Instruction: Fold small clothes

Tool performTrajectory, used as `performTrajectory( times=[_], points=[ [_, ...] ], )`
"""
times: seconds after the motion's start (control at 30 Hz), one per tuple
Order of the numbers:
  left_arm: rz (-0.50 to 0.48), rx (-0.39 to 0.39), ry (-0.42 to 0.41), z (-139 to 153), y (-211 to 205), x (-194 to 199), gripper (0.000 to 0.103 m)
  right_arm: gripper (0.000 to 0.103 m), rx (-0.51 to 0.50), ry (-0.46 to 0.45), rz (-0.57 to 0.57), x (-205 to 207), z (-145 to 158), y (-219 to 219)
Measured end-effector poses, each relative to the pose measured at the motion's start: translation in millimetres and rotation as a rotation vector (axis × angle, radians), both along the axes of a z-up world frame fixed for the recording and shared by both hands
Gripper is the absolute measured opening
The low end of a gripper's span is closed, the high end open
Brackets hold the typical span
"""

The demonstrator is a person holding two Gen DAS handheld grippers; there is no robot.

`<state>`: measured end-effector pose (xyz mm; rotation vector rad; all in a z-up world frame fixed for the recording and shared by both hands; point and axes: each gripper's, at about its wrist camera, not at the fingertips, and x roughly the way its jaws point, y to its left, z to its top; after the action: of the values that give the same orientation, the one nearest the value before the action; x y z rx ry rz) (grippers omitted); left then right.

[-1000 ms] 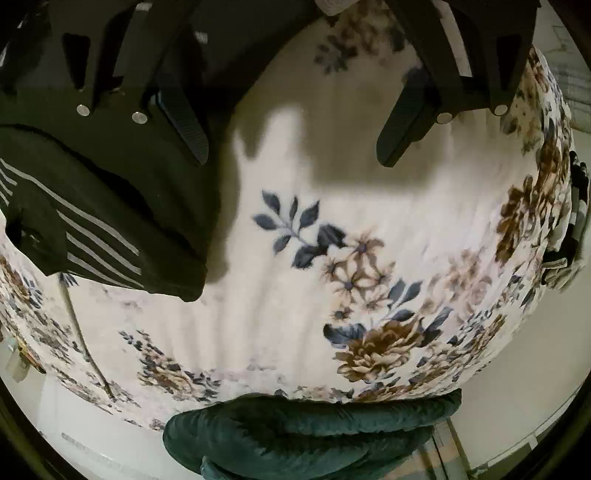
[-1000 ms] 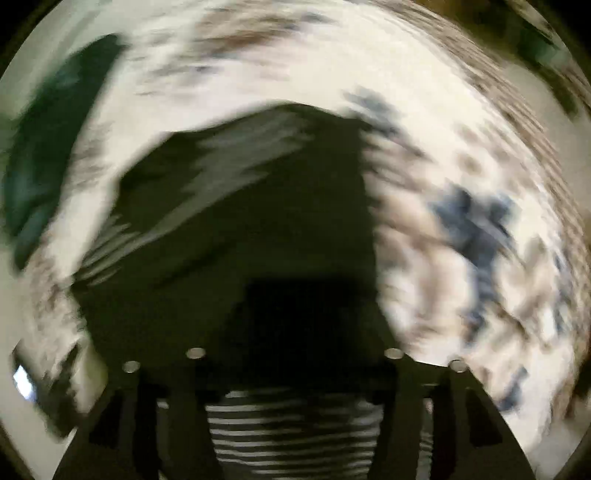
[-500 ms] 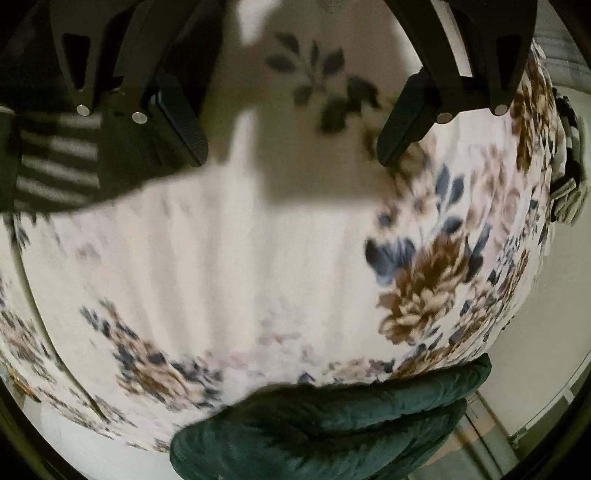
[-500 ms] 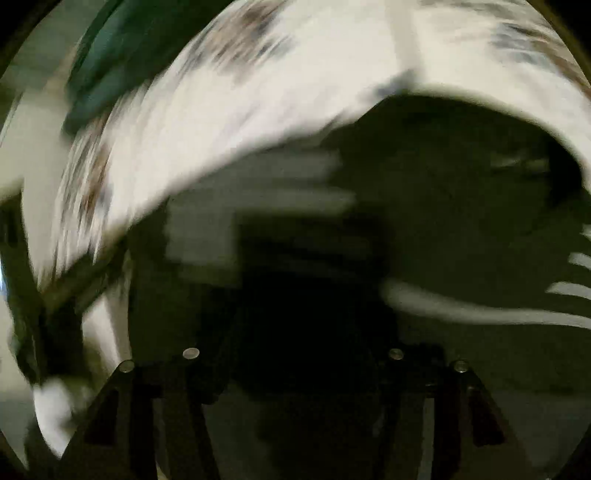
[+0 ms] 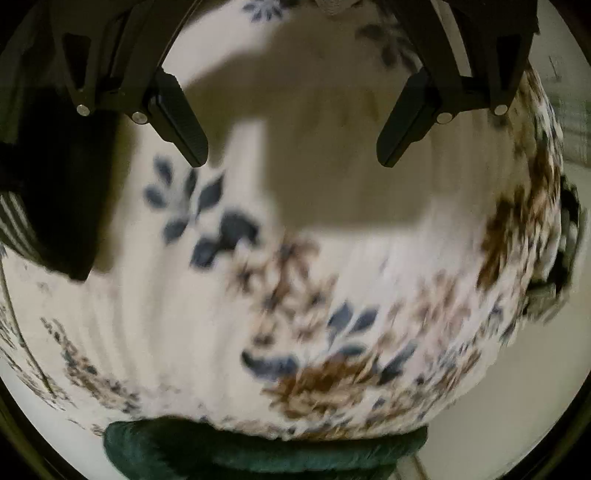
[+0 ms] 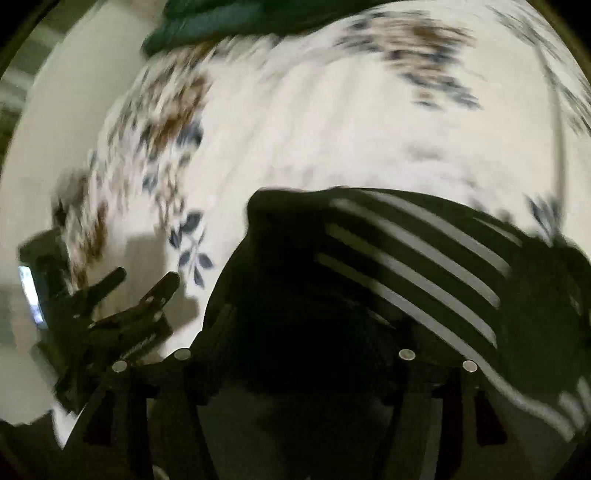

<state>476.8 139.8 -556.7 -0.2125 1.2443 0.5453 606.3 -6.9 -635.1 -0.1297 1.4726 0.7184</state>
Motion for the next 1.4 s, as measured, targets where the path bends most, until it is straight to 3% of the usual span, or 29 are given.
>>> performTrajectory(
  times=[0.07,0.2,0.3,0.37,0.43,0.5,0.6,0.67,0.7,0.77,0.83,0.87,0.97,1.1,1.17,1.2,1.3,1.4],
  points=[
    [0.017,-0.026,0.004,-4,1,-6,0.093,0.054,-0.051,-0.046,-0.043,13,-10,8],
    [0.005,-0.027,-0.008,-4,-1,-6,0.093,0.041,-0.075,-0.042,-0.434,52,-16,-49],
    [-0.007,-0.026,-0.027,2,-1,-3,0.093,0.041,-0.079,-0.017,-0.539,68,-15,-77],
    [-0.011,-0.027,-0.042,7,-2,-1,0.093,0.041,-0.030,0.016,-0.523,72,-9,-76],
    [-0.018,-0.017,-0.046,10,-3,1,0.093,0.041,0.070,0.039,-0.419,73,2,-50],
    [-0.015,-0.014,-0.046,10,-3,2,0.093,0.041,0.100,0.037,-0.270,68,15,-18],
    [-0.014,-0.012,-0.035,7,-3,2,0.093,0.042,0.008,0.040,-0.018,58,5,45],
    [-0.012,-0.013,-0.033,6,-4,0,0.093,0.038,-0.126,-0.041,0.124,47,-10,77],
    [-0.012,-0.012,-0.033,5,-3,-1,0.093,0.017,-0.168,-0.067,0.148,45,-16,80],
    [-0.009,-0.016,-0.037,6,-2,-3,0.093,0.011,-0.183,-0.055,0.075,55,-26,75],
    [-0.007,-0.021,-0.041,6,-1,-4,0.093,0.010,-0.043,0.088,-0.187,79,-30,37],
    [-0.007,-0.026,-0.046,7,-1,-4,0.093,0.010,0.044,0.176,-0.314,88,-34,14],
    [-0.011,-0.061,-0.064,9,-1,-3,0.093,0.009,0.234,0.374,-0.532,92,-52,-29],
    [-0.040,-0.096,-0.088,14,-8,7,0.093,0.010,0.410,0.595,-0.715,83,-80,-66],
    [-0.064,-0.106,-0.098,16,-13,15,0.093,0.012,0.388,0.570,-0.709,86,-77,-74],
    [-0.076,-0.110,-0.103,17,-16,19,0.093,0.017,0.365,0.520,-0.687,88,-70,-75],
    [-0.106,-0.100,-0.103,18,-21,29,0.093,0.048,0.286,0.364,-0.557,87,-34,-80],
    [-0.122,-0.085,-0.098,17,-24,34,0.093,0.058,0.213,0.253,-0.387,79,-15,-65]
  ],
)
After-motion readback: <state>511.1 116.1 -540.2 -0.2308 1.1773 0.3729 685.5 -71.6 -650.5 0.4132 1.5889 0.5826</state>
